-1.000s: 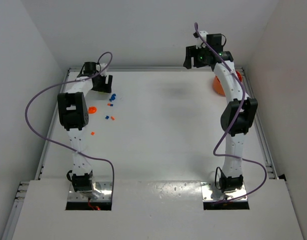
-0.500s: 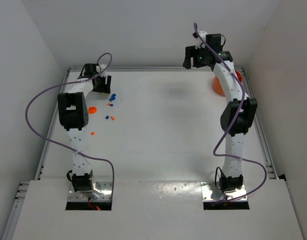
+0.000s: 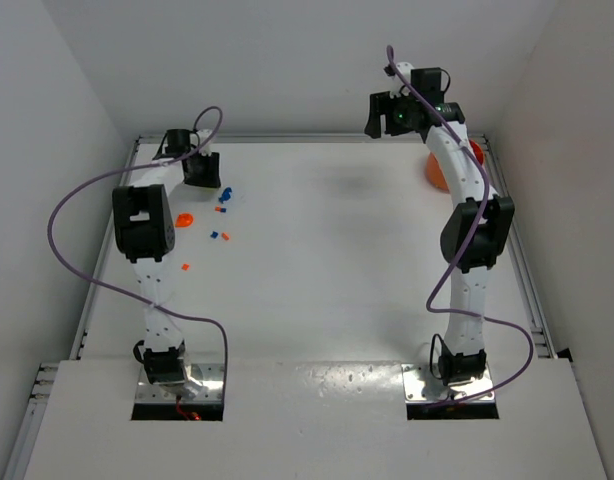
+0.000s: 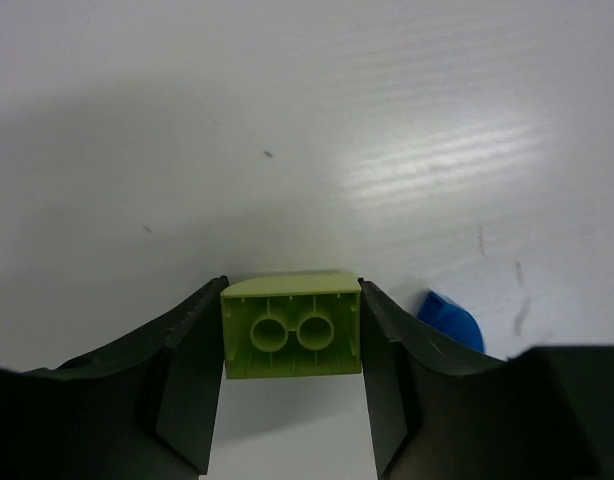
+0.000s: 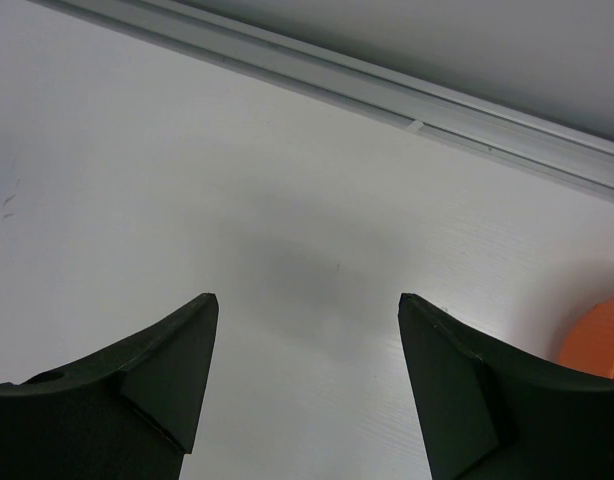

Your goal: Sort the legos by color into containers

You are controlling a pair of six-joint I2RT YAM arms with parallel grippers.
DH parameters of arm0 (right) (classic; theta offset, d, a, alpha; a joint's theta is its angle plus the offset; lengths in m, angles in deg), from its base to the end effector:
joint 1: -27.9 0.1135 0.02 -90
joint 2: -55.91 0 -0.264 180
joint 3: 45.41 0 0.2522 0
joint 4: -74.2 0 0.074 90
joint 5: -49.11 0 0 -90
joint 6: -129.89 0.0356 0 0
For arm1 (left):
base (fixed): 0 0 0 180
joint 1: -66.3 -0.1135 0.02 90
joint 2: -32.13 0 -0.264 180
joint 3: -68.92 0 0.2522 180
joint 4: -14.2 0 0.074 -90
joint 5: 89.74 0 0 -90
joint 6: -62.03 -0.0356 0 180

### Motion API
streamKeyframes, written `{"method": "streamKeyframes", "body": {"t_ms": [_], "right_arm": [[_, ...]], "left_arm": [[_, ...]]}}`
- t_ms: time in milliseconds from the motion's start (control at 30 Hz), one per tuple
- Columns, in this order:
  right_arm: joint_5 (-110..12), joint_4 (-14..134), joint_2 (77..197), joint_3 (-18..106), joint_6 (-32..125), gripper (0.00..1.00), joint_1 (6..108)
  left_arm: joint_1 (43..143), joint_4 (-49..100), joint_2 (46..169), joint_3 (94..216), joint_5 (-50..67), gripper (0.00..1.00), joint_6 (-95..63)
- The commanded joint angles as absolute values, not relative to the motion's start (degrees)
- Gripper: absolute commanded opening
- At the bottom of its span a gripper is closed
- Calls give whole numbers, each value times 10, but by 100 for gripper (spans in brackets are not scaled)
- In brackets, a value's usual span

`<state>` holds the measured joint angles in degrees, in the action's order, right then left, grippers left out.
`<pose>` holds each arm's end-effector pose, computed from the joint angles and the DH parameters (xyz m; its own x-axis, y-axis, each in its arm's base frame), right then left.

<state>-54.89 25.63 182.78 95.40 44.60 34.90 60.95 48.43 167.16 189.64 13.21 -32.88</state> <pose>0.5076 0.0710 0.3238 -0.5881 0.0081 -0.8088 -0.2684 0.9413 0.2046 0.5216 0.0408 0.1563 -0.7385 0.0146 -0.6740 0.1205 0.9865 -0.1107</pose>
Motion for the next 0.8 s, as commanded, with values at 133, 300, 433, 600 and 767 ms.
{"method": "streamKeyframes", "body": {"t_ms": [133,300,433,600,767], "right_arm": [[-630,270,1786,927,473,74,361],[-723,291,1765,867,549,74,379],[-809,333,1753,819,632,74,397],[-898,411,1747,795,729,74,420],[-960,456,1752,801,776,75,441]], "left_arm": [[594,389,1504,1734,357,36,-342],[605,317,1391,1655,463,36,-332],[639,234,1302,1574,513,36,-344],[679,162,1218,1493,563,37,-331],[711,194,1177,1471,592,38,-392]]}}
